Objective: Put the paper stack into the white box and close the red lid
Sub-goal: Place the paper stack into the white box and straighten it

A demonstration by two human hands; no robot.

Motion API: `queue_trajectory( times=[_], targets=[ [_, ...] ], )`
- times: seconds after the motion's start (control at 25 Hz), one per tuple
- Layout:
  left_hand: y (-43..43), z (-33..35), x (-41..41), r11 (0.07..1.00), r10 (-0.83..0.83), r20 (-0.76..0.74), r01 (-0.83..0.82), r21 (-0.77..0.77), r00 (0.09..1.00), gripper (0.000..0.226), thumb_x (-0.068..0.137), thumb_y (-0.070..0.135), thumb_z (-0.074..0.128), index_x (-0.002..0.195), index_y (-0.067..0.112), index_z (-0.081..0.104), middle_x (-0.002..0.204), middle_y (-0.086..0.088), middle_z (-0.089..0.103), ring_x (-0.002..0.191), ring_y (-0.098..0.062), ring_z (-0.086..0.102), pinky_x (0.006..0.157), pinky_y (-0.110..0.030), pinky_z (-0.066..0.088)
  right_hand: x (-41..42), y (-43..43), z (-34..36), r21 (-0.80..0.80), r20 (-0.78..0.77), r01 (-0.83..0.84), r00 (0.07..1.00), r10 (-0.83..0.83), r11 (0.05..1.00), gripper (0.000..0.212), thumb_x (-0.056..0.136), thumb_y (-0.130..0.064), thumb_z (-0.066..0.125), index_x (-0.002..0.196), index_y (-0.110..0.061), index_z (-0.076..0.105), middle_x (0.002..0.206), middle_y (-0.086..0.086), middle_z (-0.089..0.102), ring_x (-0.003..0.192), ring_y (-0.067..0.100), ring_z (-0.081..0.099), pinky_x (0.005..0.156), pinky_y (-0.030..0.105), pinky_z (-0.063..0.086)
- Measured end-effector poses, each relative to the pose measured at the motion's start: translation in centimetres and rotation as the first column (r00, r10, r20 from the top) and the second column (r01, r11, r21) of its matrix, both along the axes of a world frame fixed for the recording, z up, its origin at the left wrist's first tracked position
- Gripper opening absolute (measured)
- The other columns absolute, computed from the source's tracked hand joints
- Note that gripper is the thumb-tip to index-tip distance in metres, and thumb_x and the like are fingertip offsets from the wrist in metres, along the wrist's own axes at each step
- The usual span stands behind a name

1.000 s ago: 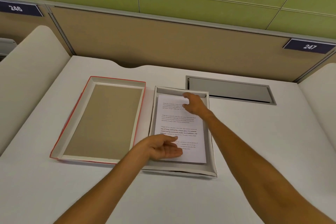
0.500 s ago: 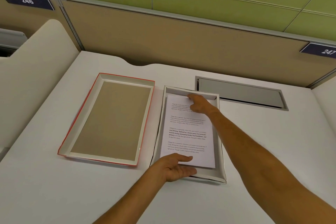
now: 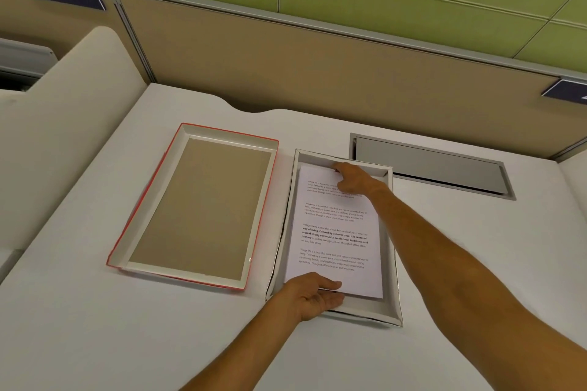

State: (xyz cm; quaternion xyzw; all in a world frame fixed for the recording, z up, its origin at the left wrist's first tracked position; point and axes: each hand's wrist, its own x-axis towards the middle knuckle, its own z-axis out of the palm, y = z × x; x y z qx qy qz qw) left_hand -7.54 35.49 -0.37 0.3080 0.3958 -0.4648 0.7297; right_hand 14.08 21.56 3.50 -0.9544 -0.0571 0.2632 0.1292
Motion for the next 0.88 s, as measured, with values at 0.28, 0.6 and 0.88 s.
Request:
queue_trajectory(
  times=[0.28, 0.6, 0.88],
  targets=[
    [-0.2, -0.6, -0.1, 1.000, -0.010, 0.024, 0.009, 0.007, 1.000, 0.010, 0.086, -0.018, 0.058, 0.089, -0.009, 0.063, 0.103, -0.025, 0.063, 0.116, -0.038, 0.056, 0.111, -0.044, 0.042, -0.4, -0.1, -0.7, -0.004, 0.039, 0.006, 0.999, -0.006, 1.000, 0.061, 0.089, -0.003, 0.055, 0.147, -0.010, 0.037, 0.148, 0.012, 0.046, 0.135, 0.031, 0.045, 0.114, 0.042, 0.039],
    [-0.1, -0.5, -0.1, 1.000, -0.006, 0.043, 0.006, -0.007, 0.999, 0.014, 0.086, -0.014, 0.062, 0.097, -0.005, 0.064, 0.117, -0.027, 0.061, 0.118, -0.038, 0.057, 0.108, -0.044, 0.045, -0.9, -0.1, -0.5, -0.007, 0.036, -0.014, 0.999, 0.014, 1.000, 0.062, 0.091, -0.004, 0.053, 0.150, -0.011, 0.033, 0.153, 0.010, 0.040, 0.140, 0.031, 0.040, 0.117, 0.042, 0.034],
    [1.5, 3.2, 0.7, 0.993, -0.055, 0.078, 0.062, -0.100, 0.995, 0.044, 0.083, 0.001, 0.074, 0.121, -0.001, 0.051, 0.129, -0.035, 0.054, 0.111, -0.049, 0.061, 0.081, -0.050, 0.060, -1.1, -0.2, 0.3, 0.130, 0.036, 0.087, 0.995, -0.092, 0.988, 0.063, 0.094, -0.004, 0.052, 0.153, -0.013, 0.030, 0.156, 0.010, 0.038, 0.142, 0.030, 0.039, 0.118, 0.040, 0.033]
  ],
)
